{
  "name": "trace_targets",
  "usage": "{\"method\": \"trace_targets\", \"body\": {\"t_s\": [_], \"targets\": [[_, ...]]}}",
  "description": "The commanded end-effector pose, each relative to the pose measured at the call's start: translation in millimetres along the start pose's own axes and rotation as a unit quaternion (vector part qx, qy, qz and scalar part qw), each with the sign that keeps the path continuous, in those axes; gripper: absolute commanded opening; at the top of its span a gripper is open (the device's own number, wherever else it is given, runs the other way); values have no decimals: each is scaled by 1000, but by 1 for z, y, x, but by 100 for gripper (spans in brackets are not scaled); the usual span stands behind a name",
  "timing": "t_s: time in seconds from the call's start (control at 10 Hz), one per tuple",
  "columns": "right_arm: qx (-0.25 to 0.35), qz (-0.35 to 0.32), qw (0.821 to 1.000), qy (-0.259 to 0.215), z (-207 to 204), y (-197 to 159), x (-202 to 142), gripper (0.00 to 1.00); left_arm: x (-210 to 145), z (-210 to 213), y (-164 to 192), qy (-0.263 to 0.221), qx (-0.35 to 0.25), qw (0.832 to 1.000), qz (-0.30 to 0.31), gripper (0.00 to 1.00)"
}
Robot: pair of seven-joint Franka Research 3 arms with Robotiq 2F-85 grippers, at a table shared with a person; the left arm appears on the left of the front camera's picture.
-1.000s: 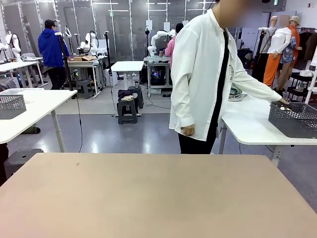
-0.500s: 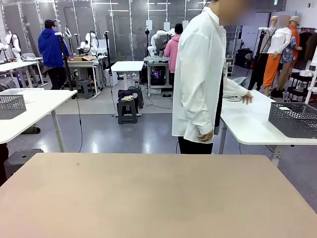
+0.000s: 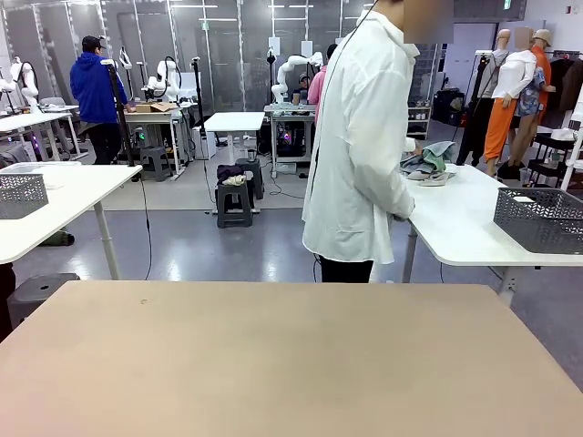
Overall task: Fold the towels and place them in the basket.
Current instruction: When a person lays out a Towel with hook on the table, fold it in half twice.
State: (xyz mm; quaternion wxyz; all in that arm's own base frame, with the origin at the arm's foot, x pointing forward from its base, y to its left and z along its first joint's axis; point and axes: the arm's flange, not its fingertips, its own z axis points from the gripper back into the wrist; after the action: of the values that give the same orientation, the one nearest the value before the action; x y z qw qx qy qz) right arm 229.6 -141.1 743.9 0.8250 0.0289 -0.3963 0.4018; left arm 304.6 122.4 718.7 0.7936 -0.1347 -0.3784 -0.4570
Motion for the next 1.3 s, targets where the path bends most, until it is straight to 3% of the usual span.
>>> {"method": "trace_targets", "body": {"t_s": [0.0,0.4,1.0,1.2], "targets": [[0,0,1000,0,0,0,0,100,1,0,-2,-3,-2,1000,-3,100],[46,45,998,11,7,4,4,100,1,0,-2,-3,-2,1000,-3,100],[91,82,992,-13,12,7,3,100,1,0,-2,-3,-2,1000,-3,100],[87,89,992,-3,11,9,5,100,1,0,-2,-3,-2,1000,-3,100]]}}
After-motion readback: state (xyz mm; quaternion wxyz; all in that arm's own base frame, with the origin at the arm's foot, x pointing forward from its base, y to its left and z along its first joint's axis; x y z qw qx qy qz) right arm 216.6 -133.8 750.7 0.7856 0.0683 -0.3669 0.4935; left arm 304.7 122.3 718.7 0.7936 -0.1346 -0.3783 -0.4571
